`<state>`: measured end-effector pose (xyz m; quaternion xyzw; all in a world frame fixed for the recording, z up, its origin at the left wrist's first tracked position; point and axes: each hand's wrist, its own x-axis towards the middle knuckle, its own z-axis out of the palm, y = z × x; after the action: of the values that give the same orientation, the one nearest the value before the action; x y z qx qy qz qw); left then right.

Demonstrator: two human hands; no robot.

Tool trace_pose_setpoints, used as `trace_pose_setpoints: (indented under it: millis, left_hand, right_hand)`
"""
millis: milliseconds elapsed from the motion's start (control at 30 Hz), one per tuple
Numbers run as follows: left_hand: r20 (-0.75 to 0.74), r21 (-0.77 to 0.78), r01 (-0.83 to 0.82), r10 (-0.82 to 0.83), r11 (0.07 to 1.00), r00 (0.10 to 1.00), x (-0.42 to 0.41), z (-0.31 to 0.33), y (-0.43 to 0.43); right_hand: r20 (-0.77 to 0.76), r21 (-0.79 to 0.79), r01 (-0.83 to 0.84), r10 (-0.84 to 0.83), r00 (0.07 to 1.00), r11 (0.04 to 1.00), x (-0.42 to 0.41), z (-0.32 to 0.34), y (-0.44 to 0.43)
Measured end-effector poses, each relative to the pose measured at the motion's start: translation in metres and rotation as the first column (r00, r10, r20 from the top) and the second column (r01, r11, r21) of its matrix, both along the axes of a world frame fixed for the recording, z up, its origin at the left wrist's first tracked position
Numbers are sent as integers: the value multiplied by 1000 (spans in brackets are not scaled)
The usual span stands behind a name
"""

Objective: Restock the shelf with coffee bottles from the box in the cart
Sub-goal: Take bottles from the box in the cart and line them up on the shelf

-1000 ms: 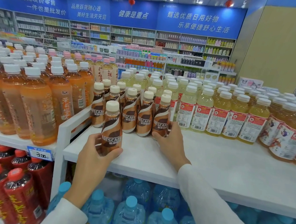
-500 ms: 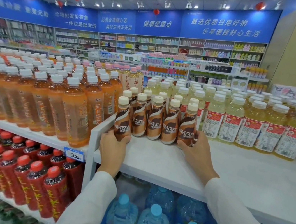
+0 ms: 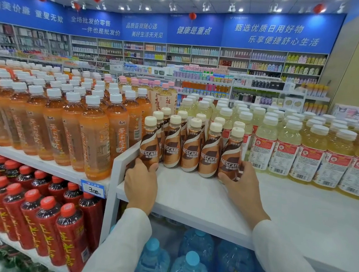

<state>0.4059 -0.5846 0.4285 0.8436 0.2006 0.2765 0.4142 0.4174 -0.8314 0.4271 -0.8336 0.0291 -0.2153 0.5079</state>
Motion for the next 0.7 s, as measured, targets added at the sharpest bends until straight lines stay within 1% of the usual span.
trace_pose_setpoints:
  millis: [167, 433, 700]
  left_hand:
    - [-19, 36, -32, 32, 999, 999, -1, 0, -2]
    - [-44, 59, -29, 32, 998, 999, 1, 1, -2]
    - [-38, 91, -44, 48, 995, 998, -1, 1, -3]
  right_hand:
    - [-5, -12, -3, 2, 1000, 1000, 1, -1, -1]
    - [-18, -3, 1, -1, 1000, 1000, 1, 0, 0]
    - [-21, -15, 4, -4, 1000, 1000, -2, 2, 1]
